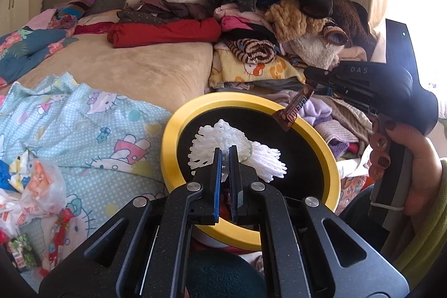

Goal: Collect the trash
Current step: 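Open the left tool to drop the mesh net into the bin, then move both tools back over the white plastic bag and wrappers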

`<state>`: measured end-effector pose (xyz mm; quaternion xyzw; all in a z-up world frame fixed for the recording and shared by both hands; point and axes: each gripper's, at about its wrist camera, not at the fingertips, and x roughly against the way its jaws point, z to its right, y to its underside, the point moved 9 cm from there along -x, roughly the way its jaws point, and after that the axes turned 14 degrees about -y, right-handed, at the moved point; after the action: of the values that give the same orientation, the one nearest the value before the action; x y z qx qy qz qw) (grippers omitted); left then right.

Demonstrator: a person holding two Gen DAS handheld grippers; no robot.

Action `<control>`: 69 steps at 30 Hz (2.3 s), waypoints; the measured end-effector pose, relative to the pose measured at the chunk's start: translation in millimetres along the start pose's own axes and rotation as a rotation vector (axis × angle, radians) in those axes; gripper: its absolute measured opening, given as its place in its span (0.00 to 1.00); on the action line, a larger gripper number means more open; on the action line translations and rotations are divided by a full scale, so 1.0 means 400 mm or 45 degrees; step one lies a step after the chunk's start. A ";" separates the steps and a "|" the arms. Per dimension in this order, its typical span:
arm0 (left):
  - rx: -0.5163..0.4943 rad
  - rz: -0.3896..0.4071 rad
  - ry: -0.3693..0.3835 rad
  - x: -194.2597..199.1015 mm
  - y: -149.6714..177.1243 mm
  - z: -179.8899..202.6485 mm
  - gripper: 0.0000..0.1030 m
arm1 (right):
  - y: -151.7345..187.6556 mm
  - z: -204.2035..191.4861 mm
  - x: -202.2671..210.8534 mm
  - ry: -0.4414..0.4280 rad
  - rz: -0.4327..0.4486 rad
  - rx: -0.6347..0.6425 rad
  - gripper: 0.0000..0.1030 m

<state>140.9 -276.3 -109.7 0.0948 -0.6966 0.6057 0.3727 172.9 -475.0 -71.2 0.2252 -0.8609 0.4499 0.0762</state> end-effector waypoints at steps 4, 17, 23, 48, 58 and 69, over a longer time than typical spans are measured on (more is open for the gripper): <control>-0.023 -0.022 0.016 -0.012 0.015 0.018 0.02 | 0.004 0.008 -0.009 0.011 -0.014 -0.003 0.01; 0.003 -0.069 0.001 -0.040 0.032 0.005 0.46 | 0.018 0.042 -0.029 0.010 -0.054 -0.075 0.32; 0.182 -0.021 -0.065 -0.023 0.019 -0.086 0.89 | 0.028 0.041 -0.033 0.034 -0.053 -0.091 0.67; 0.369 0.112 -0.286 0.082 -0.016 -0.327 0.89 | 0.161 -0.246 -0.119 -0.172 -0.243 0.204 0.74; 0.434 0.155 -0.388 0.129 -0.013 -0.452 0.89 | 0.254 -0.384 -0.148 -0.285 -0.334 0.289 0.77; 0.517 0.166 -0.466 0.161 0.009 -0.570 0.89 | 0.354 -0.480 -0.174 -0.338 -0.433 0.362 0.77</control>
<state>185.6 -46.4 -74.4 0.2302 -0.6212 0.7285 0.1744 156.3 -227.6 -87.3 0.4322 -0.7411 0.5137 0.0047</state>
